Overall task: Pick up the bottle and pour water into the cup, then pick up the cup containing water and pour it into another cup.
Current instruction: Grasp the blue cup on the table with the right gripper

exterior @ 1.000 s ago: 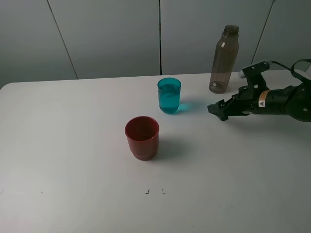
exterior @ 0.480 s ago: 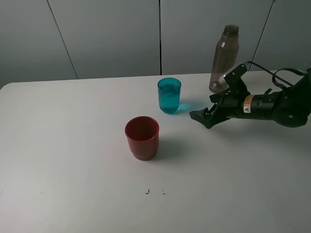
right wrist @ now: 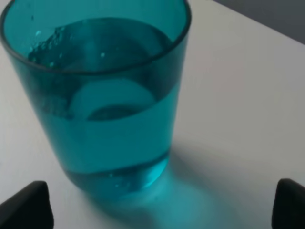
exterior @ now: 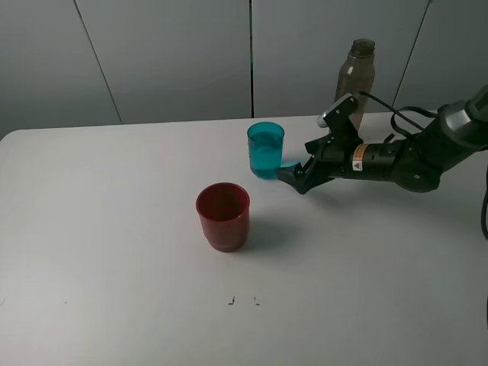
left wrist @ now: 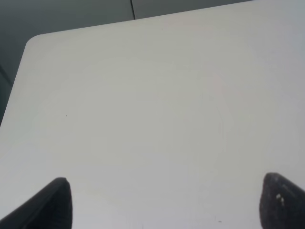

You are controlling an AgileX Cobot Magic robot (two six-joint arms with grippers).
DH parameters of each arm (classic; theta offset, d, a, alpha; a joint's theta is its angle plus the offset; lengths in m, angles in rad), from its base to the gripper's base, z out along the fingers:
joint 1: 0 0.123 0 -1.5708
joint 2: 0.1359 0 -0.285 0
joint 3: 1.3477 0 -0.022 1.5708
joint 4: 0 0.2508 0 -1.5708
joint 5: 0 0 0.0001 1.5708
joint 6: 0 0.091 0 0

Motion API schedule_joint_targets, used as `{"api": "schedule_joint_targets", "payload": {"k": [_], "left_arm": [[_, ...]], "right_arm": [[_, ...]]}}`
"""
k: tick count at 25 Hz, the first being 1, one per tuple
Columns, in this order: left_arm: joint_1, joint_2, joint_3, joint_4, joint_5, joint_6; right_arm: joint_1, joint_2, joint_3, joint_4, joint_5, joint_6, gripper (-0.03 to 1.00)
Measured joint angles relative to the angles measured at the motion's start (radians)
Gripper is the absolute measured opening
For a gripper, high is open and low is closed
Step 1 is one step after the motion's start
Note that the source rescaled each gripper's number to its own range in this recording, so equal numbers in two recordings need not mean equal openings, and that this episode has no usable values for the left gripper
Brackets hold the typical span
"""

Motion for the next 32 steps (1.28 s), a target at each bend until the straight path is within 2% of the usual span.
{"api": "schedule_joint_targets", "payload": {"k": [16, 32], "left_arm": [[0.000, 0.000, 0.000, 0.000, 0.000, 0.000], [0.000, 0.000, 0.000, 0.000, 0.000, 0.000]], "right_arm": [[0.058, 0.061, -0.082, 0.024, -0.002, 0.002, 0.99], [0.066, 0.062, -0.098, 0.025, -0.002, 0.026, 0.99]]}}
